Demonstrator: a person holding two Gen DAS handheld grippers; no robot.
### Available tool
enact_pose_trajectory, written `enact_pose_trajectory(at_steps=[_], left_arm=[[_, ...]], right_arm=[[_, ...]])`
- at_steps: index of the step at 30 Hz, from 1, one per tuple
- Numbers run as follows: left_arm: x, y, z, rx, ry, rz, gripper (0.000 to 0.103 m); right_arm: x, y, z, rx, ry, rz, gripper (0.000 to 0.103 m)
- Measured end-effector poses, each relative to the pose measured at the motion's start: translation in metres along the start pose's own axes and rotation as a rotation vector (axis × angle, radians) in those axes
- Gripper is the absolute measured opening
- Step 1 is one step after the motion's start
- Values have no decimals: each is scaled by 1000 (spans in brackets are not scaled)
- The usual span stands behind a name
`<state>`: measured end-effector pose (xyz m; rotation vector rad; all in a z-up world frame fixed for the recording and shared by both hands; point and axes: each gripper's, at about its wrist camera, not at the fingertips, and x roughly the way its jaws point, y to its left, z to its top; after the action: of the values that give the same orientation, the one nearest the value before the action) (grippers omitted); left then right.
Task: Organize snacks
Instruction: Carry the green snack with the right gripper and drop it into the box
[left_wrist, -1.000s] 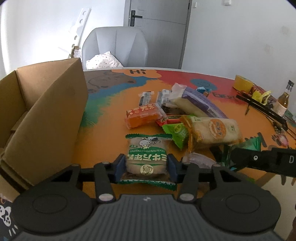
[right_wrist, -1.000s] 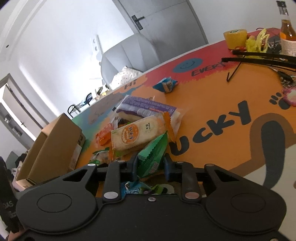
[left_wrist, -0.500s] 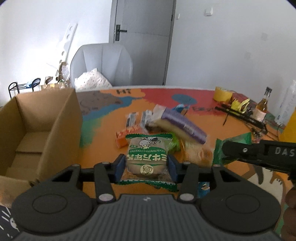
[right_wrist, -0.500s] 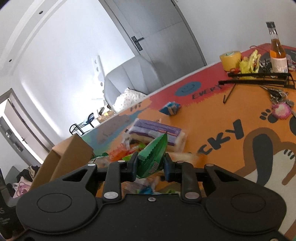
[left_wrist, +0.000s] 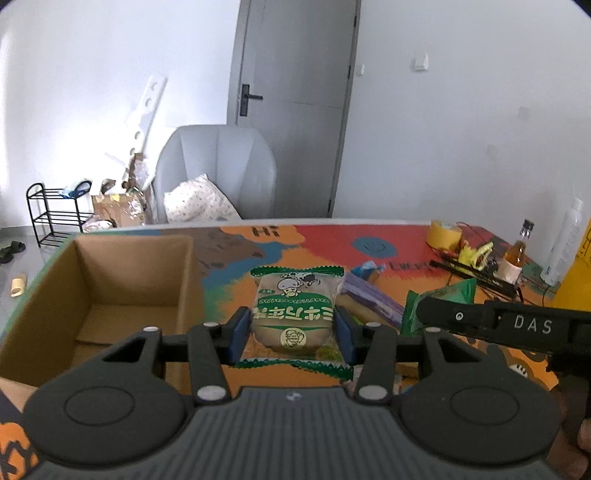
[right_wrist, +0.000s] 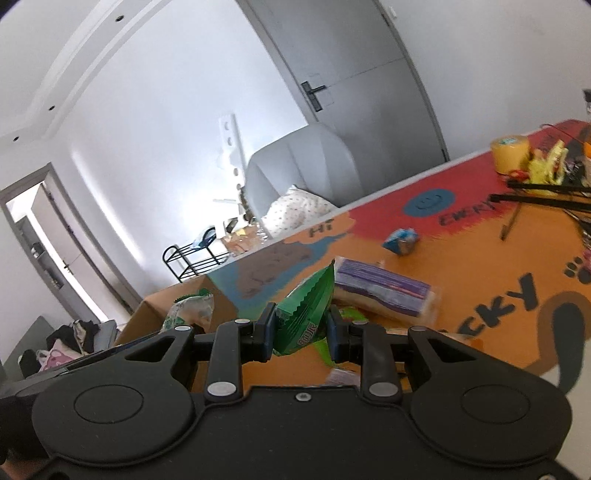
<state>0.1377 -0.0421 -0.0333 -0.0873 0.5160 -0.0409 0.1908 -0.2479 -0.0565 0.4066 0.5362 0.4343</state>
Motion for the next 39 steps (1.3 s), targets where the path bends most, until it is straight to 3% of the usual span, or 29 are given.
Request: enact_pose_trajectory(at_steps=[14, 28, 39], left_arm=[[-27, 58, 14, -48, -37, 75, 48], [-23, 123, 18, -134, -20, 182, 48], [-21, 141, 21, -175, -18, 221, 54]], right_arm=[[29, 53, 8, -69, 15, 90, 26], [65, 97, 4, -139, 70, 165, 26], [87, 125, 0, -148, 112, 235, 26]])
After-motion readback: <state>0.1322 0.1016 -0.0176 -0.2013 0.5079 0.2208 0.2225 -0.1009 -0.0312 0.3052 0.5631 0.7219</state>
